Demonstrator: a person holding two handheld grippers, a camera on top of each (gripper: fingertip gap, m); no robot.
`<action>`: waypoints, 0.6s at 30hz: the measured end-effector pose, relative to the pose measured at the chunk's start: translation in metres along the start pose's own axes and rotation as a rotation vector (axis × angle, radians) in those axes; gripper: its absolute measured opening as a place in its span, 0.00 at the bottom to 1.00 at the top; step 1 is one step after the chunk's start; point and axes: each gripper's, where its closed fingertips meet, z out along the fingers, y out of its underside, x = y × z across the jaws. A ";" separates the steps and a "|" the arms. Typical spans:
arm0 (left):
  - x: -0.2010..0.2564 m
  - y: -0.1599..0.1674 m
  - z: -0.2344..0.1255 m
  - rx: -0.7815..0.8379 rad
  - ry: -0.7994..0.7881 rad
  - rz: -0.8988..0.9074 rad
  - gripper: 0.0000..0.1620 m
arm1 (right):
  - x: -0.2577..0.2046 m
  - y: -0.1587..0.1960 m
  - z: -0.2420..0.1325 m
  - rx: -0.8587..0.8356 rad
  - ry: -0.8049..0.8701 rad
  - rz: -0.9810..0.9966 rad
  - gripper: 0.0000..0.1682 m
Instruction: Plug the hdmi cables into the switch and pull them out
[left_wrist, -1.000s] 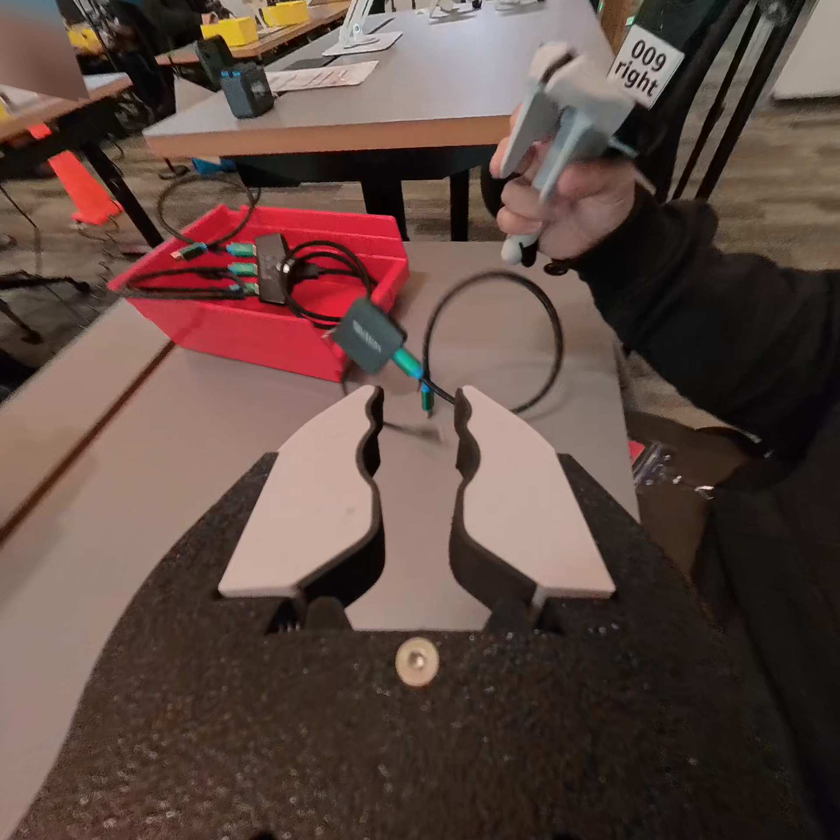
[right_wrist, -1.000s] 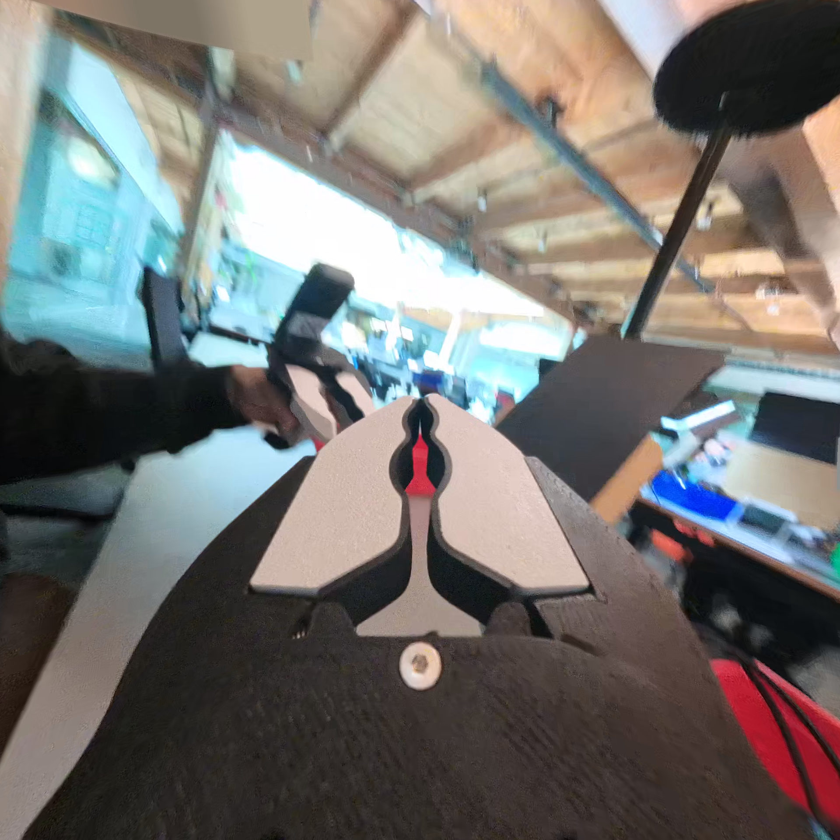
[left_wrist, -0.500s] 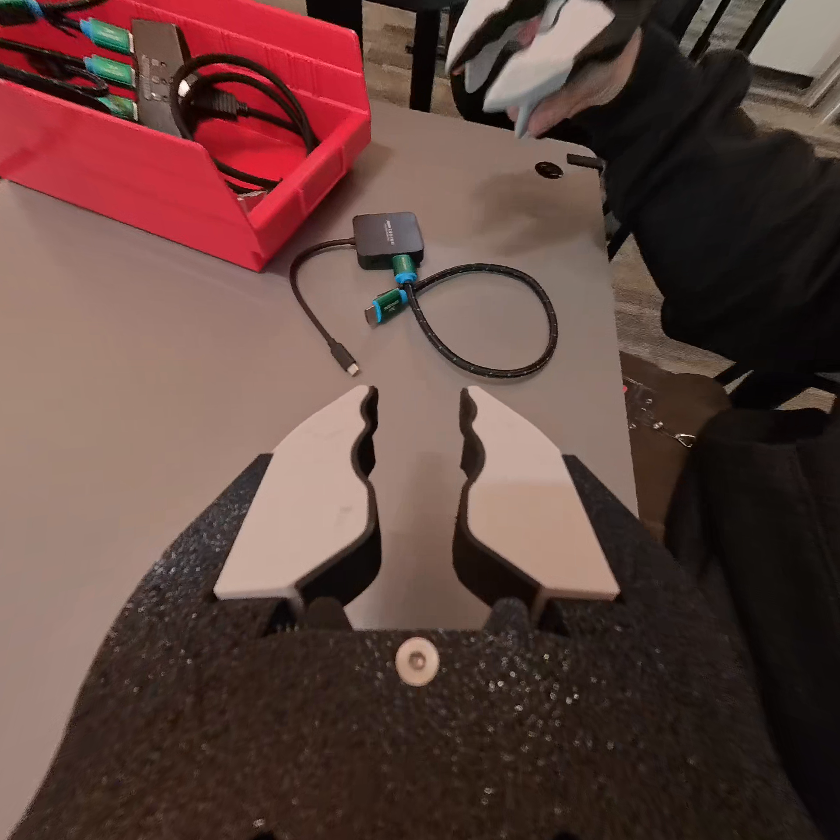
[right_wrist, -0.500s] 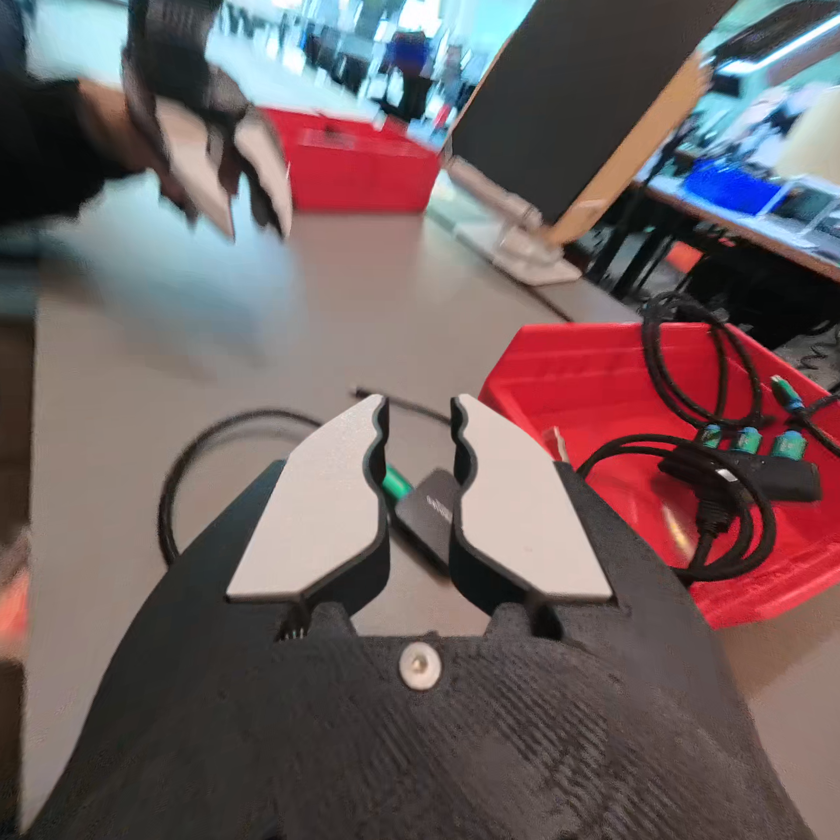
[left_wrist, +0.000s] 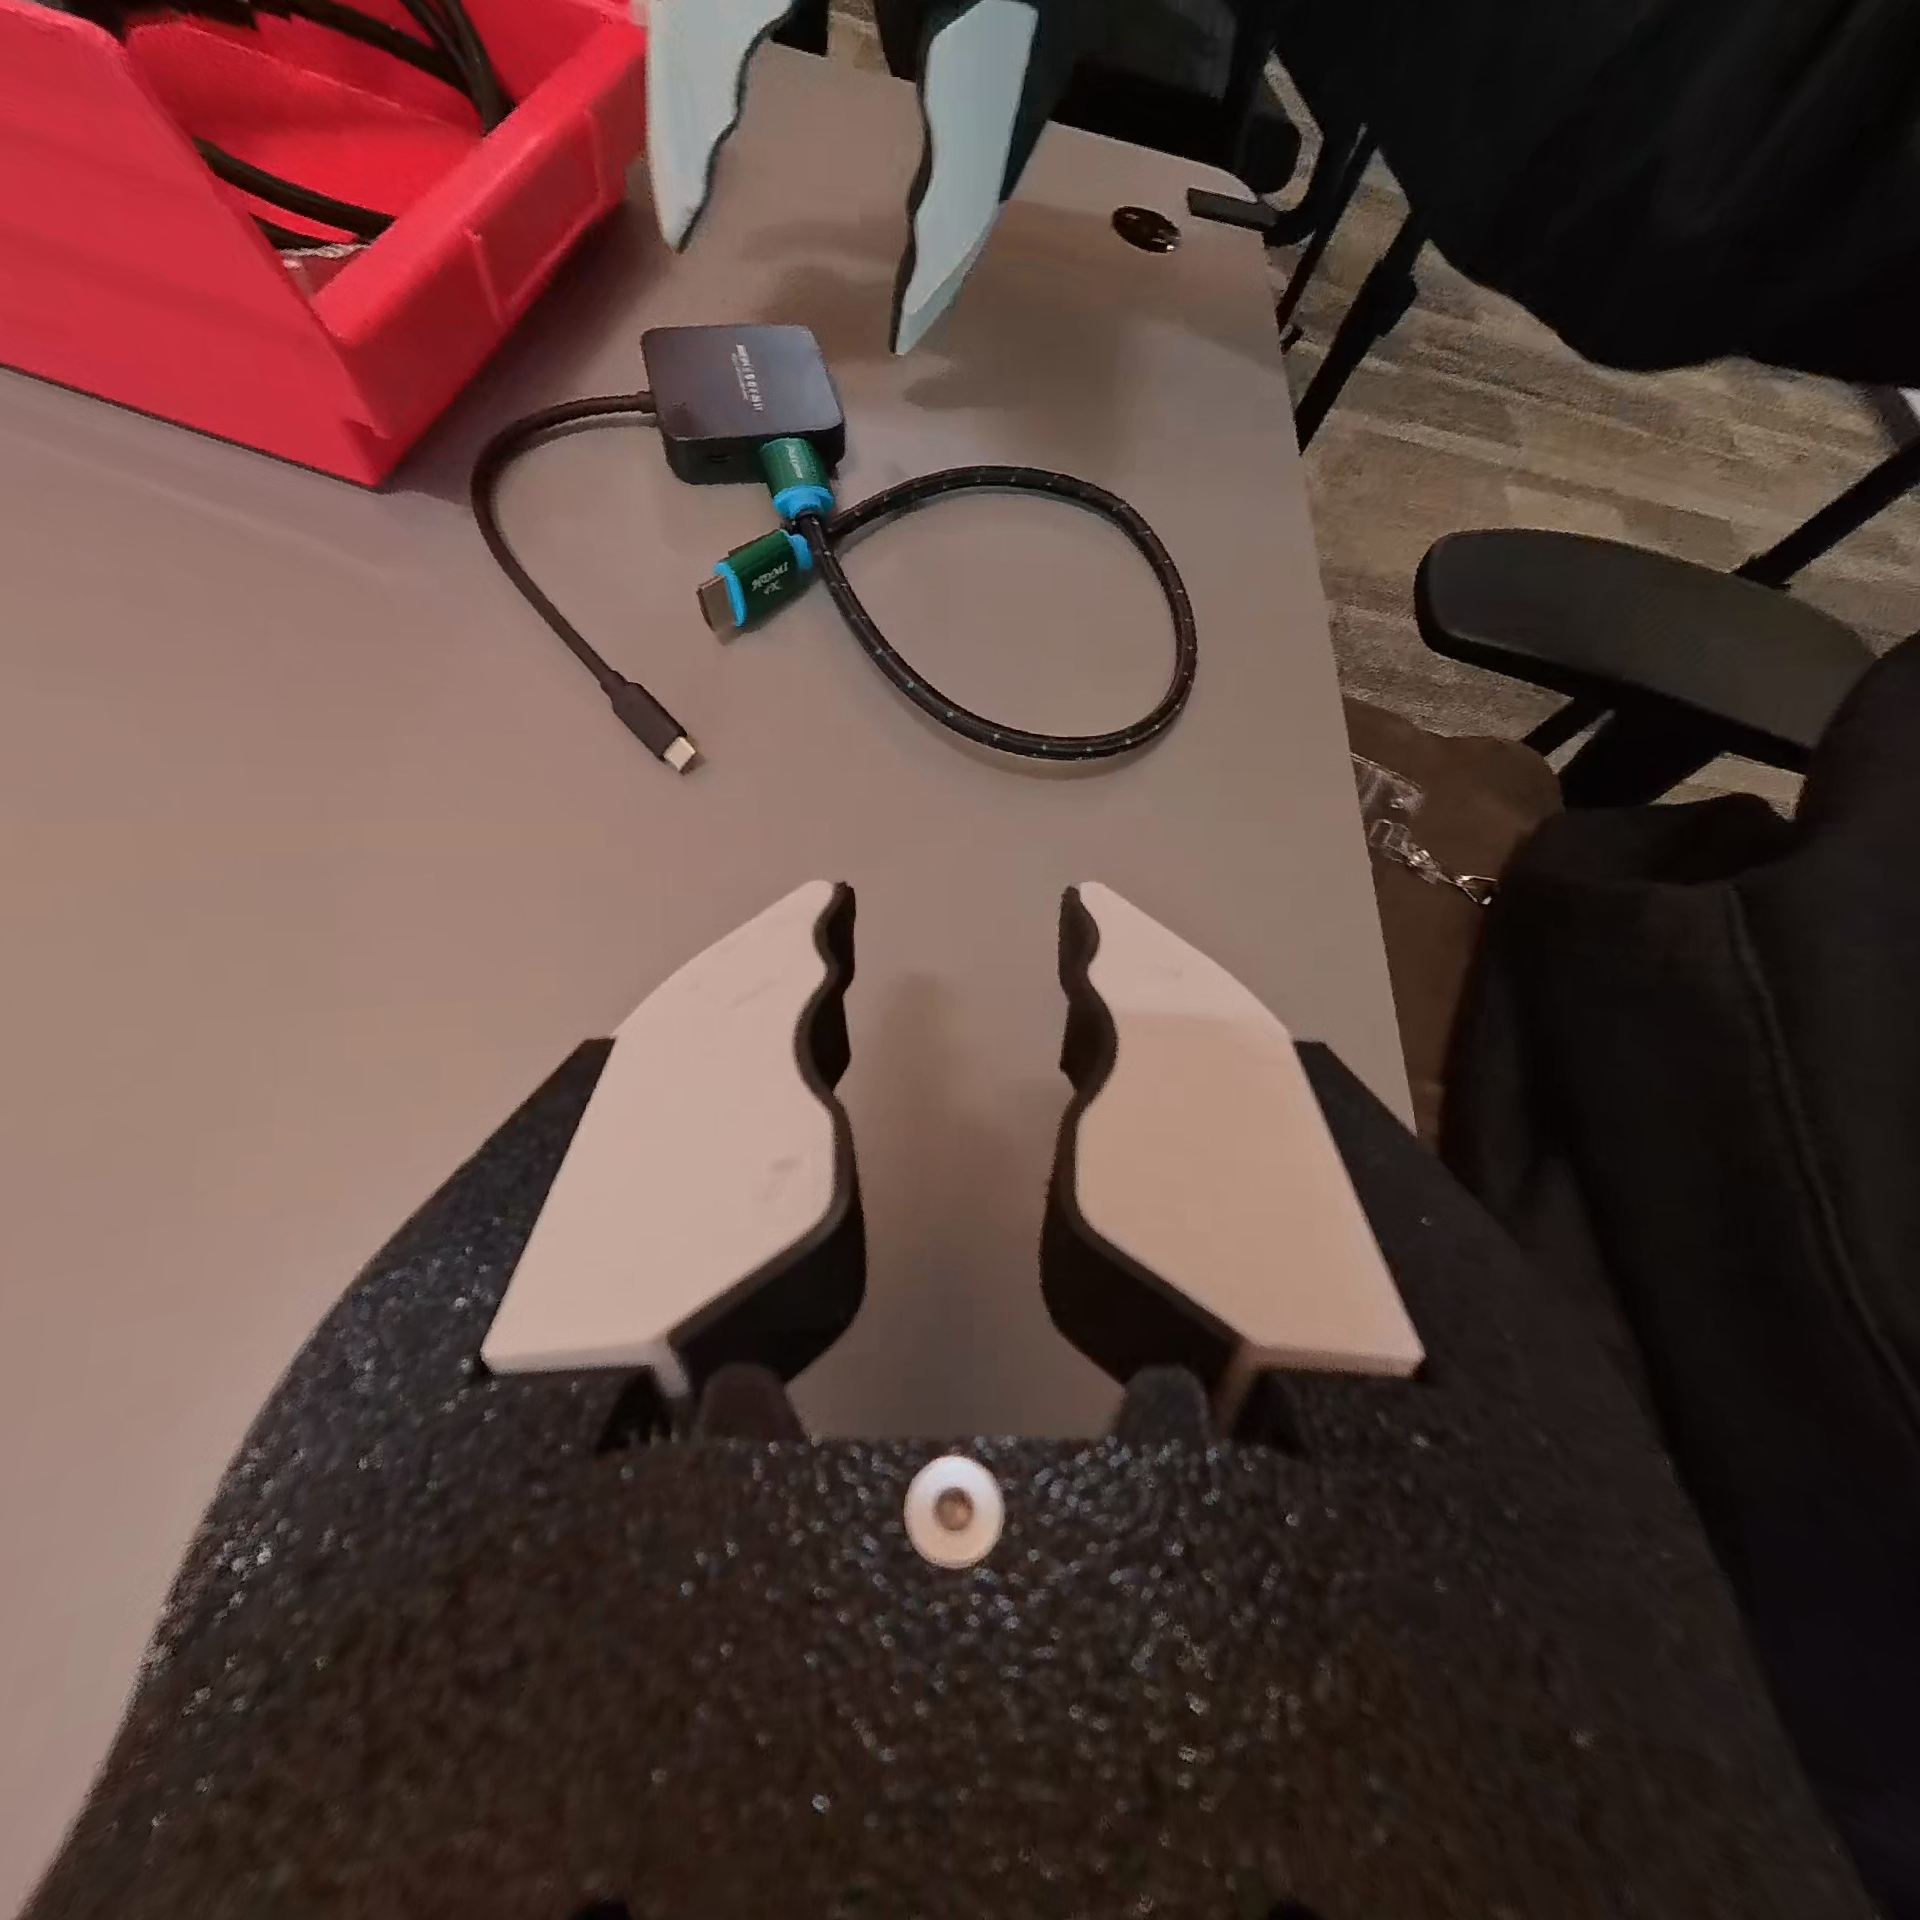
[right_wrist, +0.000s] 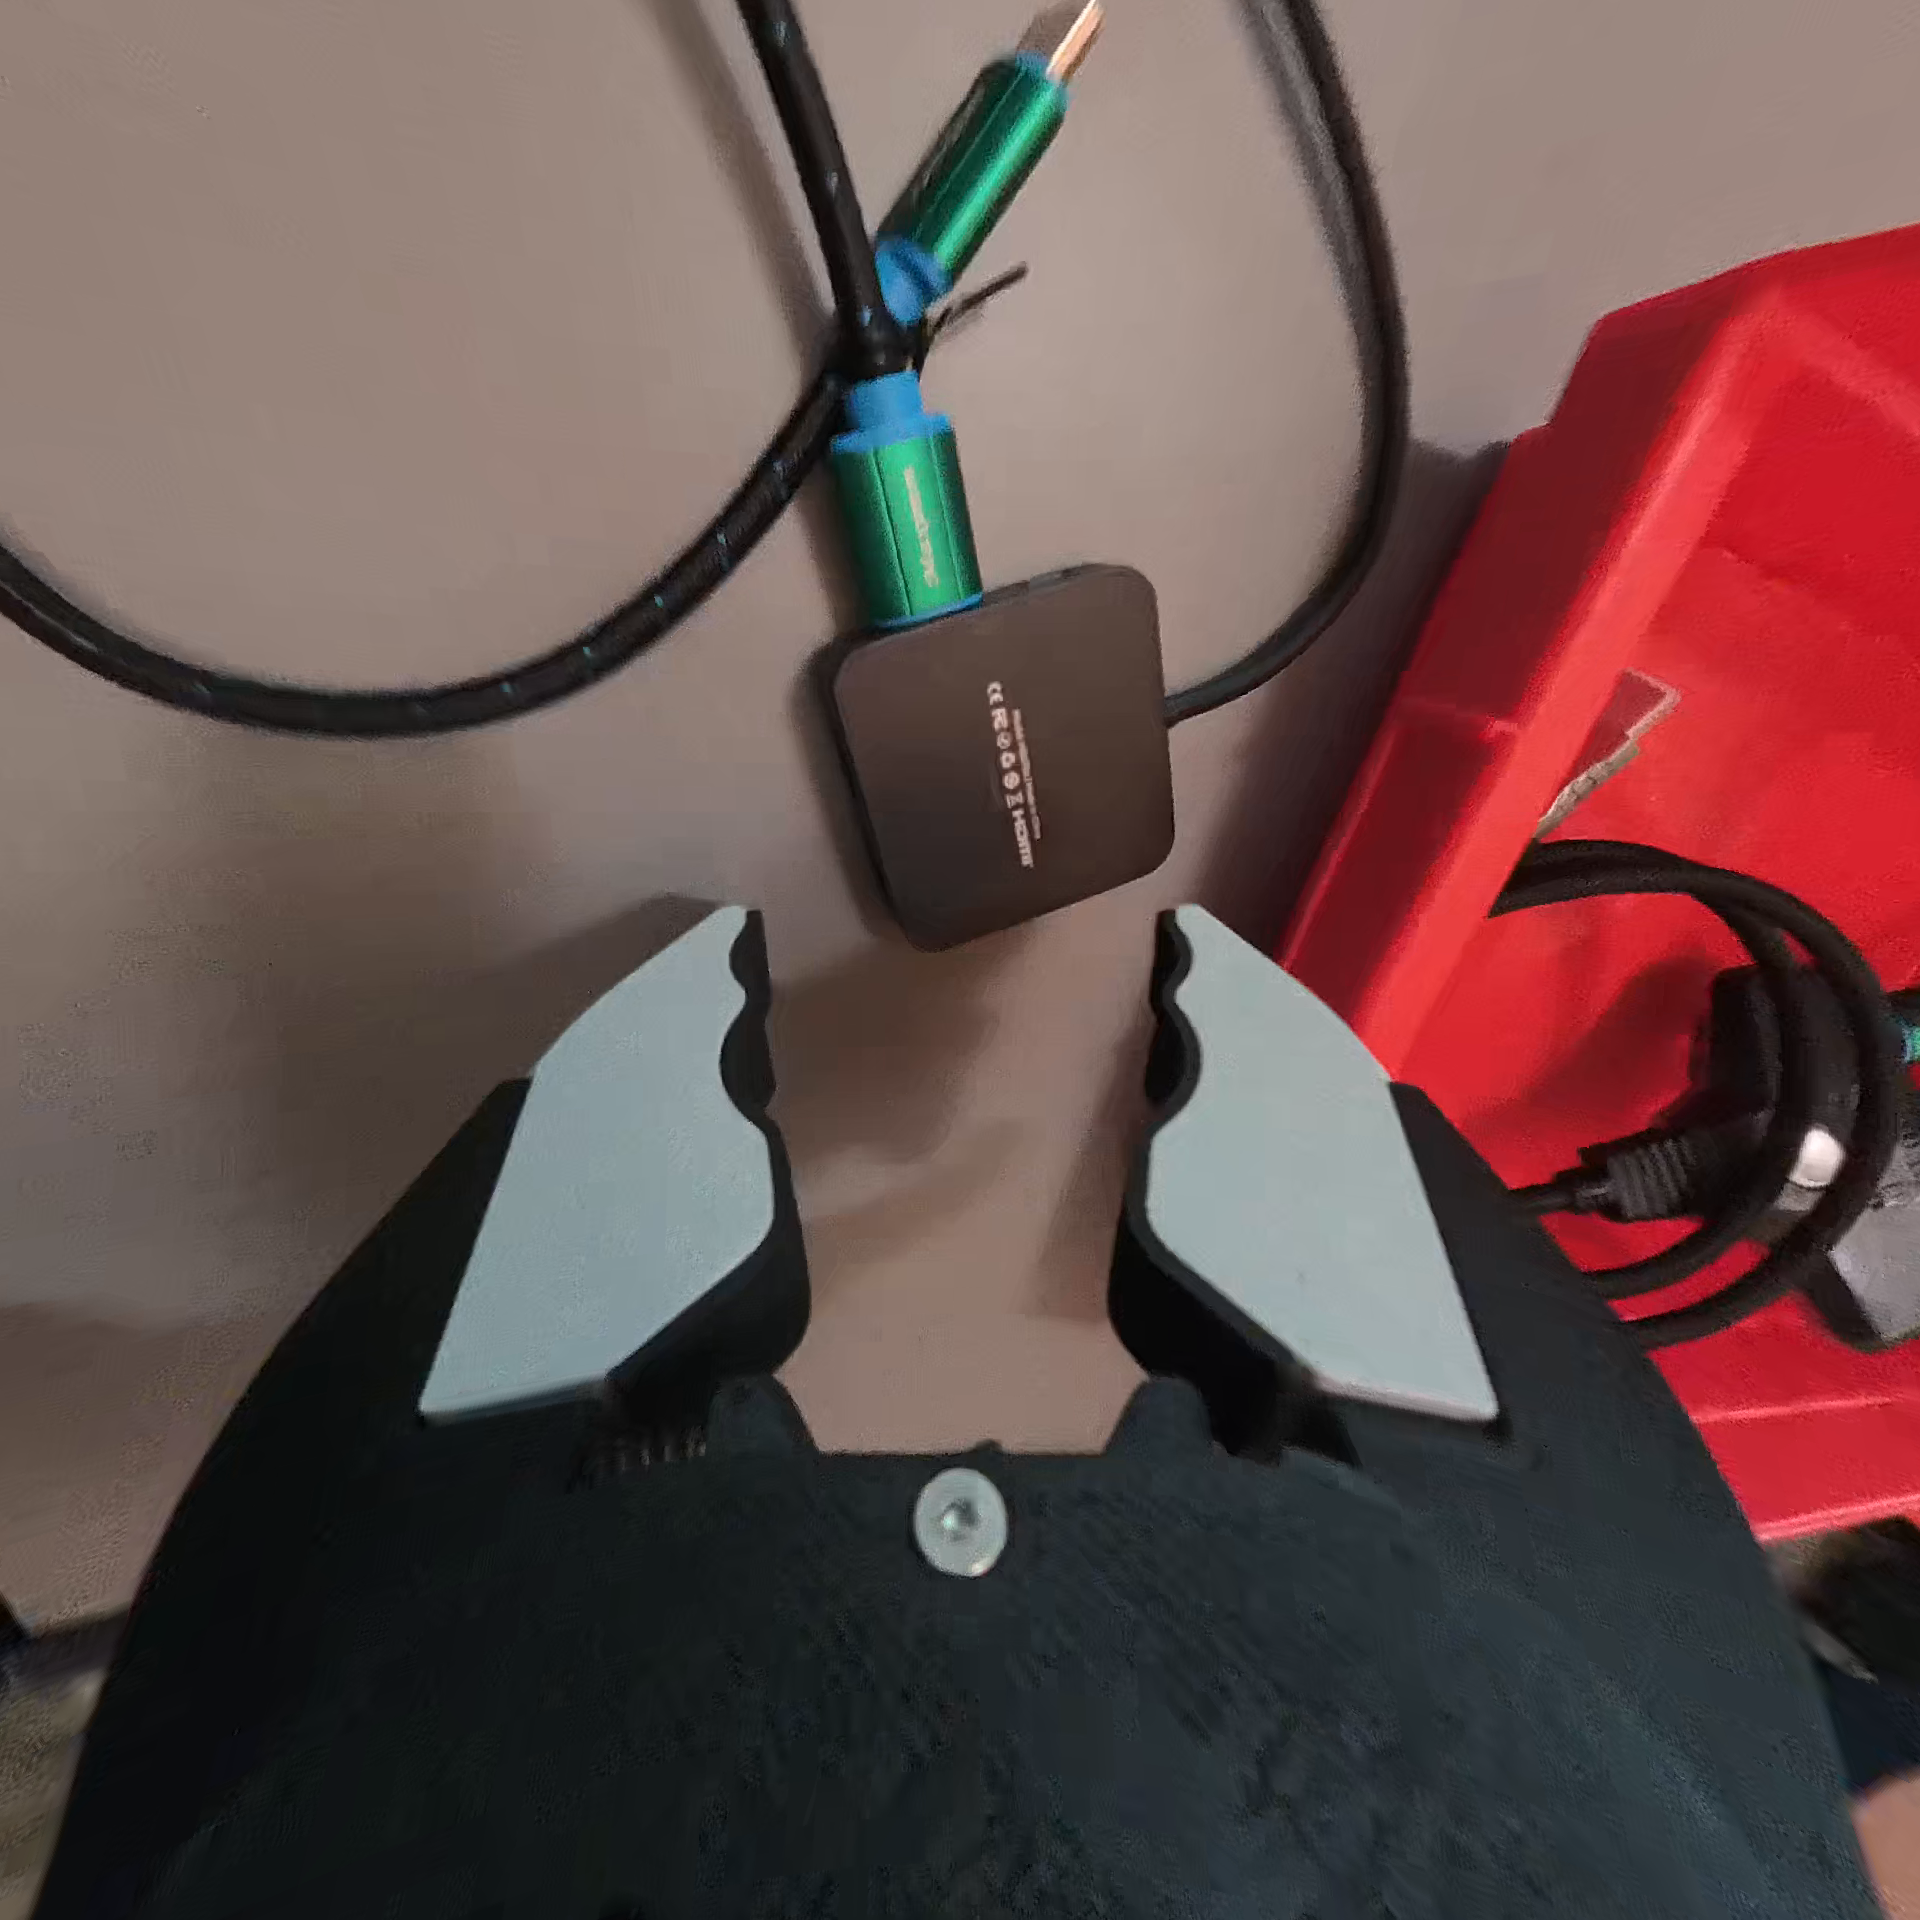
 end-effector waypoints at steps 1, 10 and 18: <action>0.001 0.001 0.000 0.002 0.012 0.004 0.23 | 0.000 0.002 0.003 -0.048 -0.023 -0.031 0.44; -0.002 0.012 -0.013 -0.037 0.000 0.027 0.23 | 0.004 -0.008 0.025 -0.061 -0.183 -0.034 0.51; -0.009 0.010 -0.018 0.009 0.009 -0.029 0.22 | 0.002 -0.011 0.034 -0.112 -0.266 -0.069 0.51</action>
